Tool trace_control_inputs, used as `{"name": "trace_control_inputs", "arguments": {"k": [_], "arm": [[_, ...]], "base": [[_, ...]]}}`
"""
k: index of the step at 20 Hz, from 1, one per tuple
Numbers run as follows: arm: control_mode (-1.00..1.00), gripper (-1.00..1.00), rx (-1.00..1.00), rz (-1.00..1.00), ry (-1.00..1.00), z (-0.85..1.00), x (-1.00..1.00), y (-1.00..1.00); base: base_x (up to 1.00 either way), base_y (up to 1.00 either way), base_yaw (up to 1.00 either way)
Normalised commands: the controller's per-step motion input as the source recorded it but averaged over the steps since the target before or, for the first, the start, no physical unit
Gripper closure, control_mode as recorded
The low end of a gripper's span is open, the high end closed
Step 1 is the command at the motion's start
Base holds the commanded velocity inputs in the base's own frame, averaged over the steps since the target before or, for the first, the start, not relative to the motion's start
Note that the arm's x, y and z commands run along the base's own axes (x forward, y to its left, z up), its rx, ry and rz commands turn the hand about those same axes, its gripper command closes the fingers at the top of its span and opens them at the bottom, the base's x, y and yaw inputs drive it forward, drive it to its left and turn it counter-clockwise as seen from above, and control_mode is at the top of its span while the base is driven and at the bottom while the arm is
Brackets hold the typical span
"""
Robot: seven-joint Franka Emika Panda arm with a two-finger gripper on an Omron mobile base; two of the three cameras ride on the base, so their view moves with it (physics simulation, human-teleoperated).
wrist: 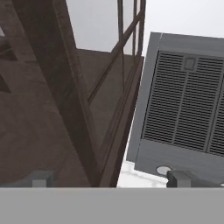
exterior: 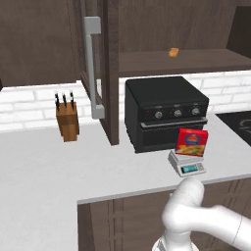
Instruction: Pick the boxed food and place it on the digital scale for weighing, and close the cabinet.
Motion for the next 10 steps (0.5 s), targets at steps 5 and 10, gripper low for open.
{"name": "trace_control_inputs", "arguments": {"k": [5, 10], "arm": [[-1.00, -1.00, 0.01, 0.00, 0.00, 0.40, 0.00, -0.14], [-1.00, -1.00, -0.02, 0.04, -0.11, 0.66, -0.06, 0.18]], "base": [[0.00, 0.00, 0.00], [0.00, 0.00, 0.00]]}}
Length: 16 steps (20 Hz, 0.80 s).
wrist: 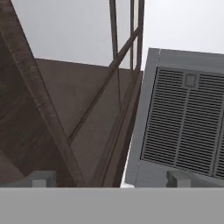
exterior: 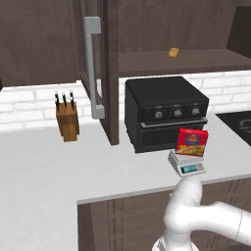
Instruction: Pick the boxed food and place it on the digital scale for weighing, and close the cabinet.
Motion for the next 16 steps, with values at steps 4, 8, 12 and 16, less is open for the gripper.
{"name": "trace_control_inputs", "arguments": {"k": [4, 8, 12, 16], "arm": [[-1.00, -1.00, -0.13, 0.06, -0.22, 0.77, -0.08, 0.83], [-1.00, -1.00, -0.19, 0.07, -0.21, 0.82, 0.00, 1.00], [-1.00, -1.00, -0.20, 0.05, -0.21, 0.82, 0.00, 1.00], [-1.00, -1.00, -0.19, 0.00, -0.09, 0.72, 0.00, 0.97]], "base": [[0.00, 0.00, 0.00], [0.00, 0.00, 0.00], [0.00, 0.00, 0.00], [0.00, 0.00, 0.00]]}}
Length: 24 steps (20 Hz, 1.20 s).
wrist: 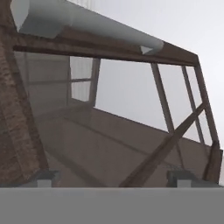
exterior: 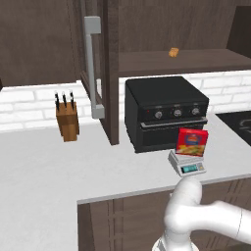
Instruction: Pick the boxed food and place it on the digital scale for weighing, and close the cabinet.
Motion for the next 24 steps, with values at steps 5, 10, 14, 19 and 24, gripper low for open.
{"name": "trace_control_inputs", "arguments": {"k": [5, 10, 14, 19, 24], "arm": [[-1.00, -1.00, -0.17, 0.00, 0.00, 0.56, 0.11, 0.92], [-1.00, -1.00, -0.15, -0.04, 0.13, 0.24, 0.58, 0.82], [-1.00, -1.00, -0.14, -0.13, 0.18, 0.12, 0.80, 0.52], [-1.00, -1.00, -0.11, -0.15, 0.17, 0.06, 0.88, 0.29], [-1.00, -1.00, -0.07, -0.13, 0.17, 0.00, 0.97, 0.16]], "base": [[0.00, 0.00, 0.00], [0.00, 0.00, 0.00], [0.00, 0.00, 0.00], [0.00, 0.00, 0.00], [0.00, 0.00, 0.00]]}}
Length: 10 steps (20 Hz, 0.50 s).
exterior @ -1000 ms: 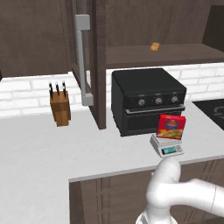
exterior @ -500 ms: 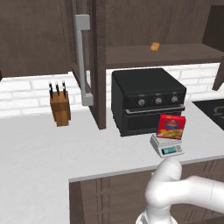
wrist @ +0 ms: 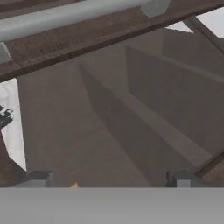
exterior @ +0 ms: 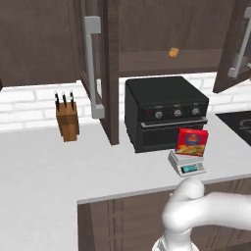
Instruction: Pick the boxed food and place it on the digital scale for weighing, and close the cabinet.
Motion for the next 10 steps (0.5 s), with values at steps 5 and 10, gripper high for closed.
{"name": "trace_control_inputs", "arguments": {"k": [5, 10], "arm": [[-1.00, -1.00, -0.01, -0.08, 0.10, -0.03, 1.00, 0.14], [-1.00, -1.00, 0.00, -0.06, 0.02, -0.09, 1.00, 0.12]], "base": [[0.00, 0.00, 0.00], [0.00, 0.00, 0.00]]}}
